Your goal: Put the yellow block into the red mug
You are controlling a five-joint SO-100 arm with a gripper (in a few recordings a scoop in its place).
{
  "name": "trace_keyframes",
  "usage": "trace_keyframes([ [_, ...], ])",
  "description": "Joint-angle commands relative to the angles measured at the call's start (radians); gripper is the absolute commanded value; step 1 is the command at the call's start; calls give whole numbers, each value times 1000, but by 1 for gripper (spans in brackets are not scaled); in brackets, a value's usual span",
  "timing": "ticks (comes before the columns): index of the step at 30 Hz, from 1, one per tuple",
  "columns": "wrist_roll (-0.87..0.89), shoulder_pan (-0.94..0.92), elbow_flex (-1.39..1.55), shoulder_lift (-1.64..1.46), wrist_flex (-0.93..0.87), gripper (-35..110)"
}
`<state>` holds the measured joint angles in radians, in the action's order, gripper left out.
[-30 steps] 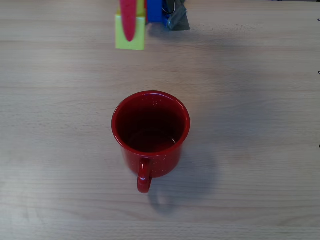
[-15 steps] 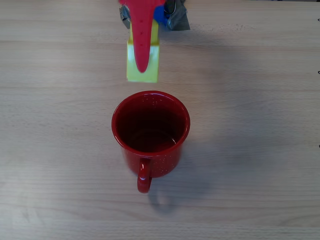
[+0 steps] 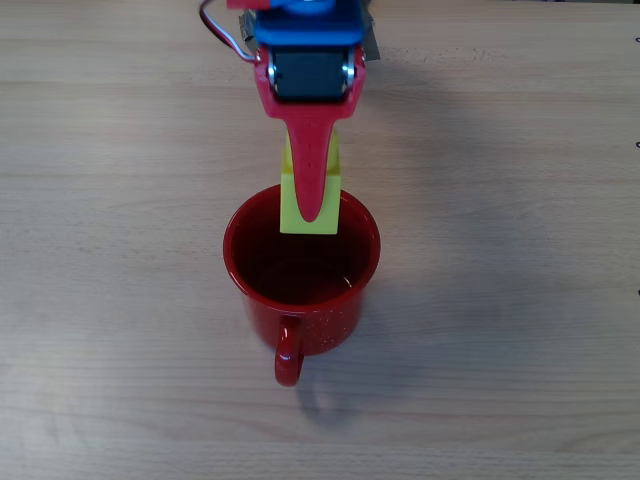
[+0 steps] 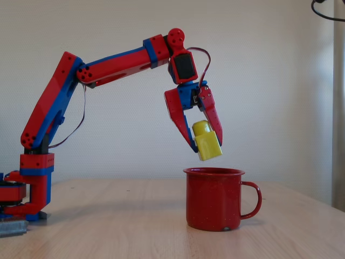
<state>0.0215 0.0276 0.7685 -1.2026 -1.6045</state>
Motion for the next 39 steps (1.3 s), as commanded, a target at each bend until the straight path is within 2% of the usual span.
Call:
trace_keyframes([
  [1,18,21,-63,-35,8,0],
  [16,-3,17,-32,28,51,1],
  [20,-11,17,-23,32,57,11],
  [23,-18,17,-23,35,57,33],
  [25,-23,15,-23,35,58,40],
  [39,-29,8,-21,34,66,41],
])
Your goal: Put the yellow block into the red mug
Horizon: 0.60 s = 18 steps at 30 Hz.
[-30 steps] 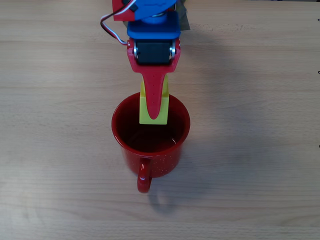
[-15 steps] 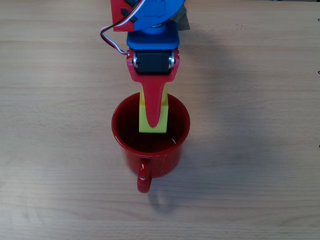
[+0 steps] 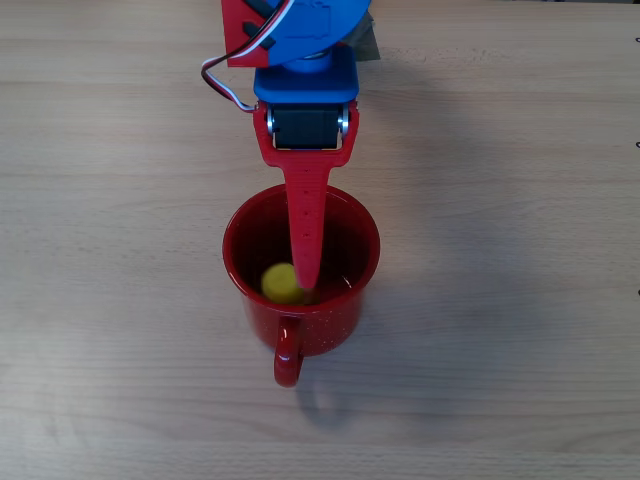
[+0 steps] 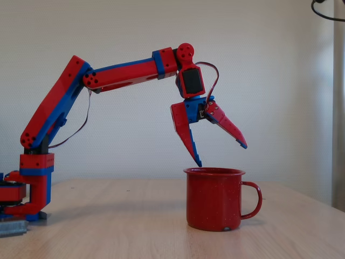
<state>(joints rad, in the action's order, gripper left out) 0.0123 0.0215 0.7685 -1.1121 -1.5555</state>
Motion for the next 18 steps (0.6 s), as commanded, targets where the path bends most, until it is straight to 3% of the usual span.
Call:
trace_keyframes([
  [1,-20,14,-21,-58,17,41],
  [9,-26,9,-21,-86,21,28],
  [12,-32,5,-21,-95,29,2],
  [18,-15,-11,-20,-114,35,0],
])
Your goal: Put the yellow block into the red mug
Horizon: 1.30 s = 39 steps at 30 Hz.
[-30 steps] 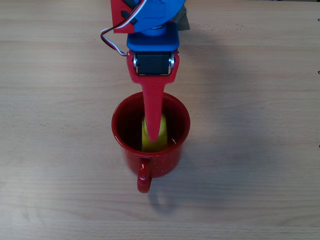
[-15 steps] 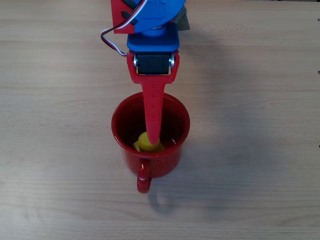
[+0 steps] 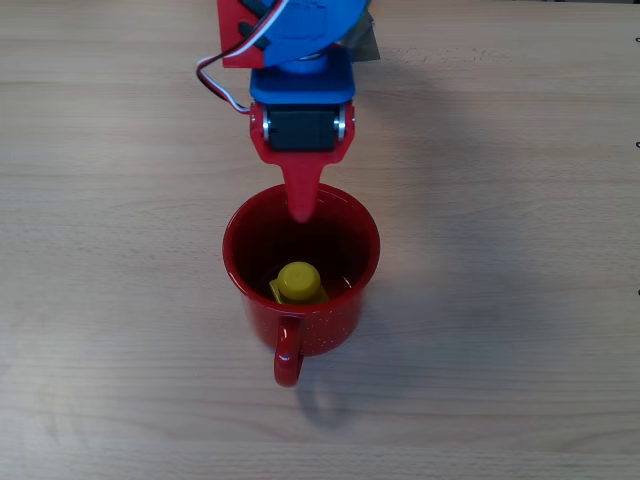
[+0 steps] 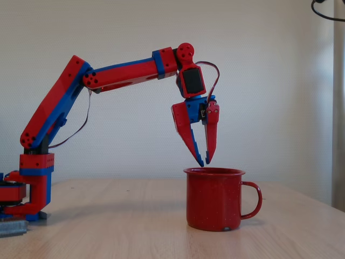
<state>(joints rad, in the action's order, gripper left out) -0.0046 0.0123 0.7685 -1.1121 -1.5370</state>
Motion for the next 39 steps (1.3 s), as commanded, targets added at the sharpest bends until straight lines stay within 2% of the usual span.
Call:
trace_keyframes([
  [1,0,-3,-18,-117,20,0],
  [13,-3,-15,-15,-238,32,0],
  [22,15,-32,112,-491,84,0],
  [27,66,-66,305,-693,135,0],
  [39,55,-71,930,-1233,298,0],
])
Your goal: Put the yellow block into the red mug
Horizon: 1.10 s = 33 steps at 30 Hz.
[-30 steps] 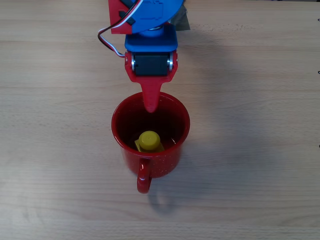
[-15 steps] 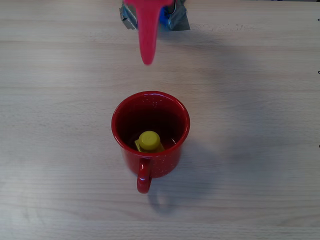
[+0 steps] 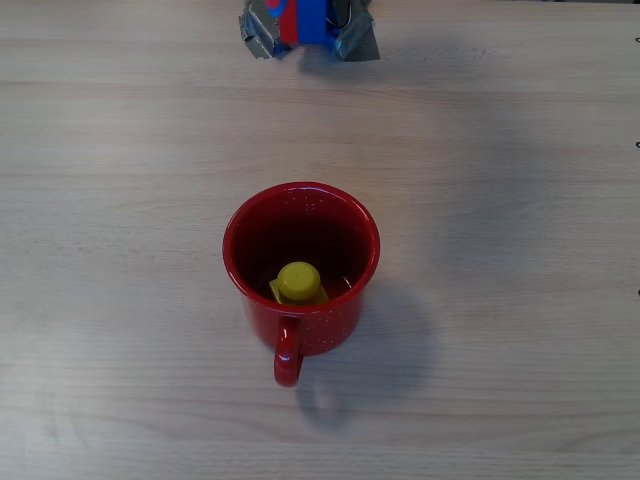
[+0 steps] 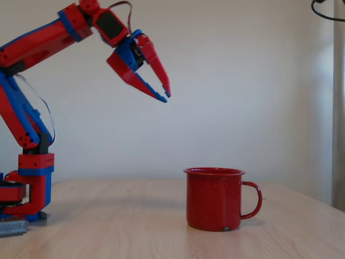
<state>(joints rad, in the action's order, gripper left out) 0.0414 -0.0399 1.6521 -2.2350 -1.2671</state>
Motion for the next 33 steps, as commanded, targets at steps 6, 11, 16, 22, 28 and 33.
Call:
trace_keyframes([
  [6,-5,-5,451,-390,150,0],
  [11,9,25,715,-572,196,0],
  [16,31,67,868,-703,209,0],
  [22,69,103,1069,-871,232,0],
  [28,64,106,1209,-1002,196,0],
  [33,34,107,1289,-1071,179,0],
])
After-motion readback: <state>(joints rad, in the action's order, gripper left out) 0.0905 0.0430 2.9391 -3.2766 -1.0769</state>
